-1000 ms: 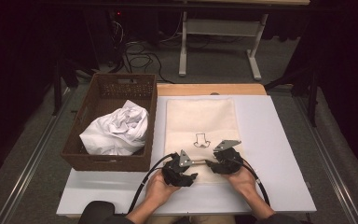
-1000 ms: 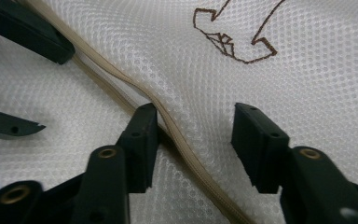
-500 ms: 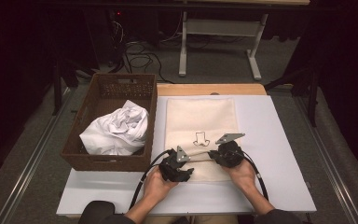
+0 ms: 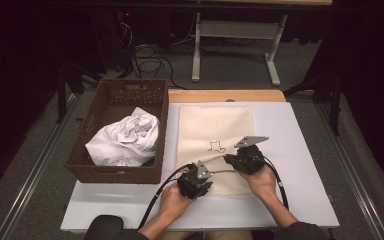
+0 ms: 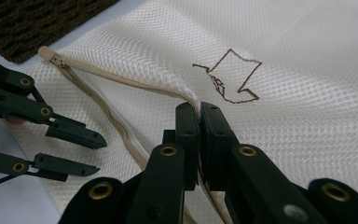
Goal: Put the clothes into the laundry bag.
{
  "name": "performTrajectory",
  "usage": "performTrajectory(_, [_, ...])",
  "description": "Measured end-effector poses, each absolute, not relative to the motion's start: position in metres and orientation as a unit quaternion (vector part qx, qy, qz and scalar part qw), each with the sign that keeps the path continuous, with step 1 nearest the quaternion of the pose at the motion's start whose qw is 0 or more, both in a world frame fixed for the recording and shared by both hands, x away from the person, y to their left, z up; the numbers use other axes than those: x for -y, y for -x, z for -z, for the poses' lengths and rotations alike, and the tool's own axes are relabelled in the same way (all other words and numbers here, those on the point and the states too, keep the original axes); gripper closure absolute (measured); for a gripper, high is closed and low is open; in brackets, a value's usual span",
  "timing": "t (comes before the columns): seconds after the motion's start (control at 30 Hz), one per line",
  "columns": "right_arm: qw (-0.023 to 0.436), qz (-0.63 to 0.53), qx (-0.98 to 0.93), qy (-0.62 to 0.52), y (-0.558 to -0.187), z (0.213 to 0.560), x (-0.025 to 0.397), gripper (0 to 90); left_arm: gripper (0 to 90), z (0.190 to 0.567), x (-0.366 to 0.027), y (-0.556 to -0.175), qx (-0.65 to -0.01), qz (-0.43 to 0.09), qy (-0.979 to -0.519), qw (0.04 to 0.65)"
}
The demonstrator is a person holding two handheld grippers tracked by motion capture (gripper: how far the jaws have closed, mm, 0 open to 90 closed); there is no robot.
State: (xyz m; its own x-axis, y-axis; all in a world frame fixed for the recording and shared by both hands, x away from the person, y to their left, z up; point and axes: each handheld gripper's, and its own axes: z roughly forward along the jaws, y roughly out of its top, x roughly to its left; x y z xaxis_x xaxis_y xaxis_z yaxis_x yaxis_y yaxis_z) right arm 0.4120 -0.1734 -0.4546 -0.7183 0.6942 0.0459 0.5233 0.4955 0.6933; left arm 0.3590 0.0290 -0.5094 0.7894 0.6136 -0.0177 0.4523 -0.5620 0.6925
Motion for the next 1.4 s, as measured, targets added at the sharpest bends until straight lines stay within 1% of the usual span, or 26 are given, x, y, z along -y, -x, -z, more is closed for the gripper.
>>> performTrajectory(0.13, [0.129,-0.365,-0.851,-0.353,-0.413,0.443,0.177,87.6,75.1,0.509,-0.028,-0.358,-0.301,-0.119,-0.879,0.351])
performTrajectory(0.23, [0.132,-0.367,-0.850,-0.354,-0.413,0.435,0.177,87.6,75.0,0.509,-0.028,-0.359,-0.310,-0.112,-0.876,0.352])
performTrajectory(0.37, [0.136,-0.364,-0.853,-0.348,-0.413,0.431,0.175,87.6,69.5,0.505,-0.024,-0.360,-0.326,-0.111,-0.868,0.357])
performTrajectory(0.5, [0.135,-0.366,-0.852,-0.349,-0.412,0.431,0.174,87.6,67.8,0.500,-0.014,-0.363,-0.325,-0.101,-0.865,0.367])
performTrajectory(0.6, [0.133,-0.368,-0.851,-0.351,-0.412,0.430,0.174,87.6,67.7,0.497,-0.003,-0.366,-0.320,-0.104,-0.867,0.367])
performTrajectory(0.67, [0.139,-0.372,-0.849,-0.349,-0.413,0.426,0.175,87.7,68.1,0.498,0.003,-0.370,-0.320,-0.106,-0.873,0.354])
performTrajectory(0.7, [0.139,-0.371,-0.848,-0.353,-0.413,0.424,0.176,87.8,68.3,0.502,0.006,-0.373,-0.319,-0.103,-0.880,0.338])
performTrajectory(0.93, [0.154,-0.376,-0.846,-0.345,-0.414,0.404,0.179,87.9,67.2,0.500,0.001,-0.375,-0.317,-0.110,-0.888,0.315])
performTrajectory(1.17, [0.159,-0.381,-0.845,-0.341,-0.417,0.396,0.175,87.9,67.0,0.499,-0.008,-0.374,-0.326,-0.110,-0.887,0.307])
performTrajectory(1.3, [0.155,-0.373,-0.849,-0.341,-0.418,0.396,0.172,87.9,65.5,0.499,-0.013,-0.371,-0.322,-0.108,-0.890,0.305])
performTrajectory(1.33, [0.154,-0.370,-0.850,-0.343,-0.419,0.397,0.173,87.9,63.5,0.499,-0.012,-0.370,-0.308,-0.113,-0.895,0.303])
performTrajectory(1.4, [0.155,-0.364,-0.851,-0.345,-0.419,0.397,0.173,87.9,61.1,0.500,-0.013,-0.371,-0.305,-0.115,-0.895,0.305])
